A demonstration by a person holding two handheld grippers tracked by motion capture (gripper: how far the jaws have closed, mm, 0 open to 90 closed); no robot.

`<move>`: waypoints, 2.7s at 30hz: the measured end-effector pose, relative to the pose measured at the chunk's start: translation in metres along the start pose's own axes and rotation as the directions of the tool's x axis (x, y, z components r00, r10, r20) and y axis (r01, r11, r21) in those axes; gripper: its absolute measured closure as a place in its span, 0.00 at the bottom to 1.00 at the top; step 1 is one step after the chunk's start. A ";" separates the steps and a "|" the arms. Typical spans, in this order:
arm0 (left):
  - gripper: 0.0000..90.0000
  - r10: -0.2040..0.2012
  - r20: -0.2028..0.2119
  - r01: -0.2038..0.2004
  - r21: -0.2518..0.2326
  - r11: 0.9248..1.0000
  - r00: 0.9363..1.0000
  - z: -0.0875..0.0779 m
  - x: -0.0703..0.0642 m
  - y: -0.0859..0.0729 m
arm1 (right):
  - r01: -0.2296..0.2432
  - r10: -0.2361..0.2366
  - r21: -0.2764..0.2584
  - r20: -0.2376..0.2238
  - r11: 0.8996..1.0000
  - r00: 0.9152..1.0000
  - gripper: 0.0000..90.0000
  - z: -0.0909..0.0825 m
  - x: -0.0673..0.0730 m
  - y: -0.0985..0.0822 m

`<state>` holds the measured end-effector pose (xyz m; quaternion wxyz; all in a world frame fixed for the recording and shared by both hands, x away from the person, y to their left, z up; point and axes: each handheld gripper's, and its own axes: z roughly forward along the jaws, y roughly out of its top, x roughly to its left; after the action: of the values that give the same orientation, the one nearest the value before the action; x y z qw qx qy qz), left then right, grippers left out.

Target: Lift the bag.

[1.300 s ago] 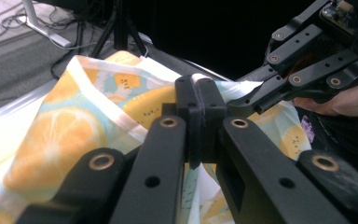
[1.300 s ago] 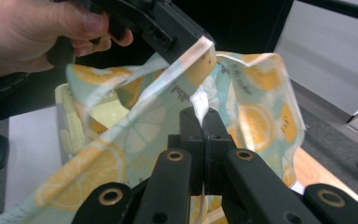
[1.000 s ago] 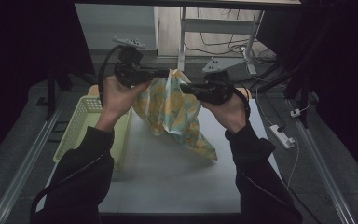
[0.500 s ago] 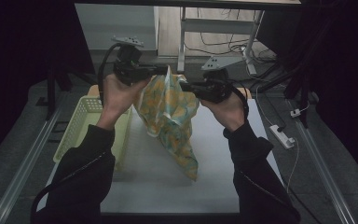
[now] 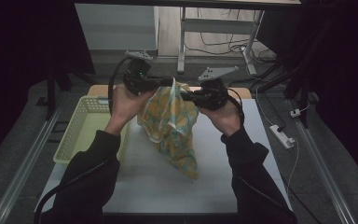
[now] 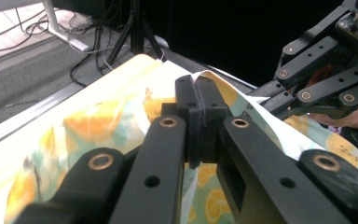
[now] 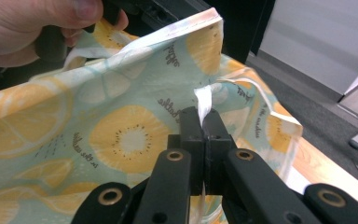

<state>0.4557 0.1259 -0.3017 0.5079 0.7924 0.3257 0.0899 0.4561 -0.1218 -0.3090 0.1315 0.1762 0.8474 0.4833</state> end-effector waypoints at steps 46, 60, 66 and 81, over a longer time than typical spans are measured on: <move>0.49 0.010 -0.094 -0.007 0.032 0.999 0.995 -0.004 0.025 -0.051 | -0.114 0.114 0.007 0.007 0.993 0.993 0.66 0.015 -0.014 -0.031; 0.30 -0.003 -0.119 0.003 0.005 1.000 0.993 -0.027 0.024 -0.076 | -0.112 0.112 -0.032 -0.009 0.993 0.994 0.47 -0.001 -0.005 -0.030; 0.20 -0.005 -0.139 0.008 0.020 1.000 0.990 -0.035 0.020 -0.086 | -0.103 0.103 -0.038 -0.003 0.994 0.995 0.38 -0.008 -0.001 -0.035; 0.06 -0.015 -0.159 0.027 0.078 0.997 0.987 -0.046 0.009 -0.118 | -0.142 0.142 -0.029 -0.004 0.989 0.990 0.22 -0.016 0.003 -0.063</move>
<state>0.3904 0.1979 -0.3841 0.4492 0.7990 0.3767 0.1341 0.4365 -0.1624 -0.3556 0.0987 0.2336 0.8257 0.5039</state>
